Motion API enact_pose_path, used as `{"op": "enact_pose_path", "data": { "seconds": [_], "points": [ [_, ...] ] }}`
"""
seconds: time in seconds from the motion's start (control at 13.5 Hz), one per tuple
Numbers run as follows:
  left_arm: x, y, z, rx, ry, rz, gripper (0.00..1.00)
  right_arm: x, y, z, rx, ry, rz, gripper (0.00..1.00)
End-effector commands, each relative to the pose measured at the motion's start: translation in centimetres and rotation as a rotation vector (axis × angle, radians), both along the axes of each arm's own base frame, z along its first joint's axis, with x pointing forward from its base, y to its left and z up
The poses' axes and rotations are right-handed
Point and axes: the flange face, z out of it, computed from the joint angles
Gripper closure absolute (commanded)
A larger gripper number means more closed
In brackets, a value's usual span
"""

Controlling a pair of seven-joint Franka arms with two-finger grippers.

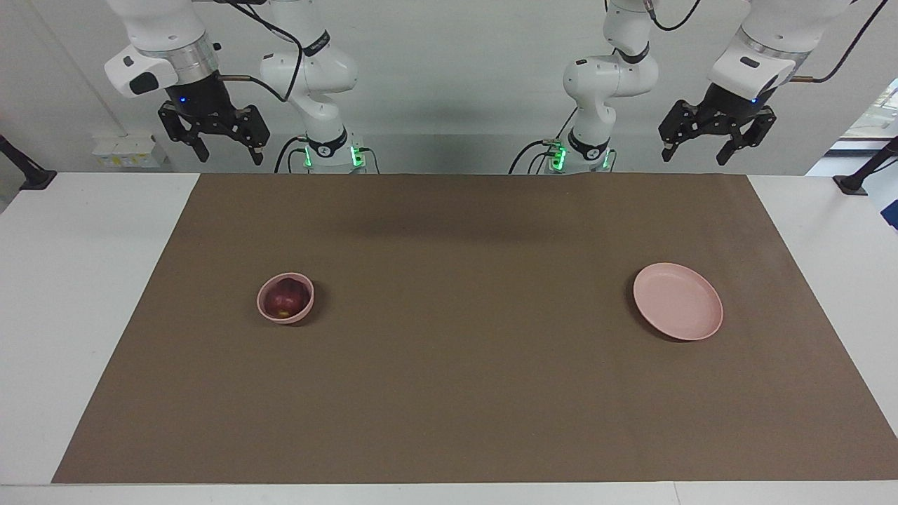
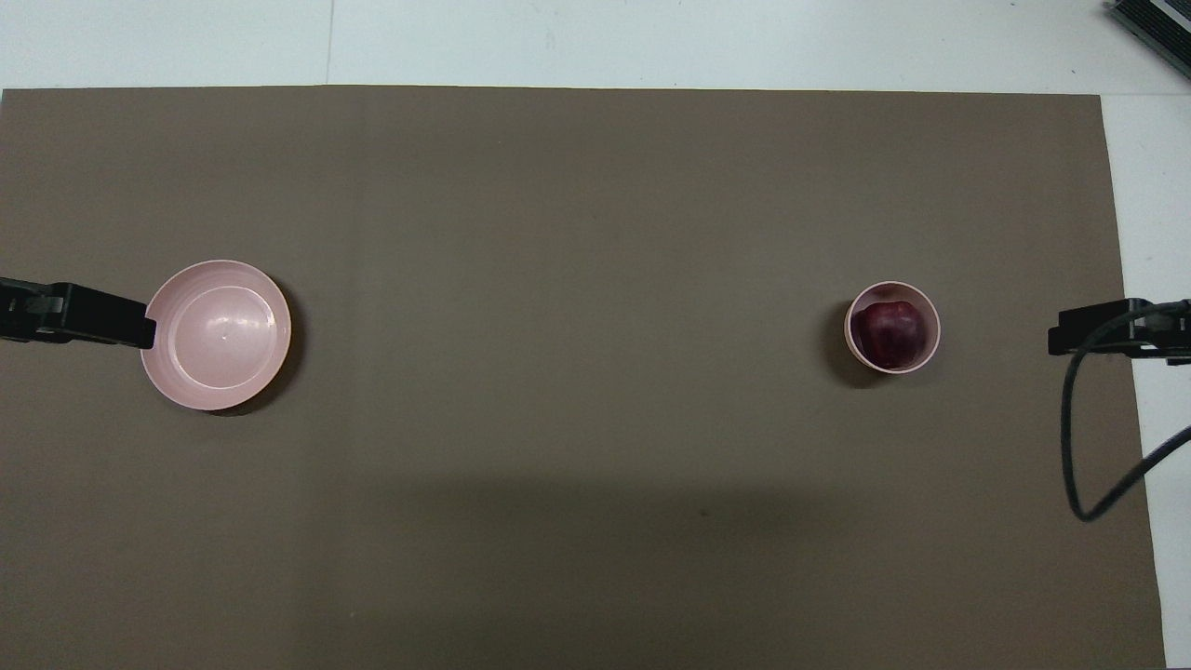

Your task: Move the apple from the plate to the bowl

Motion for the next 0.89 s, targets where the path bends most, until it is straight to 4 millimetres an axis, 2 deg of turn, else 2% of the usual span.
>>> {"op": "enact_pose_path", "data": {
  "seconds": [0.0,0.82],
  "points": [
    [-0.50,0.37,0.36,-0.009,0.008,-0.001,0.00,-0.11,-0.38,0.48,0.022,0.002,0.028,0.00],
    [-0.50,0.37,0.36,-0.009,0.008,-0.001,0.00,-0.10,-0.27,0.16,-0.009,-0.015,0.044,0.00]
  ]
}}
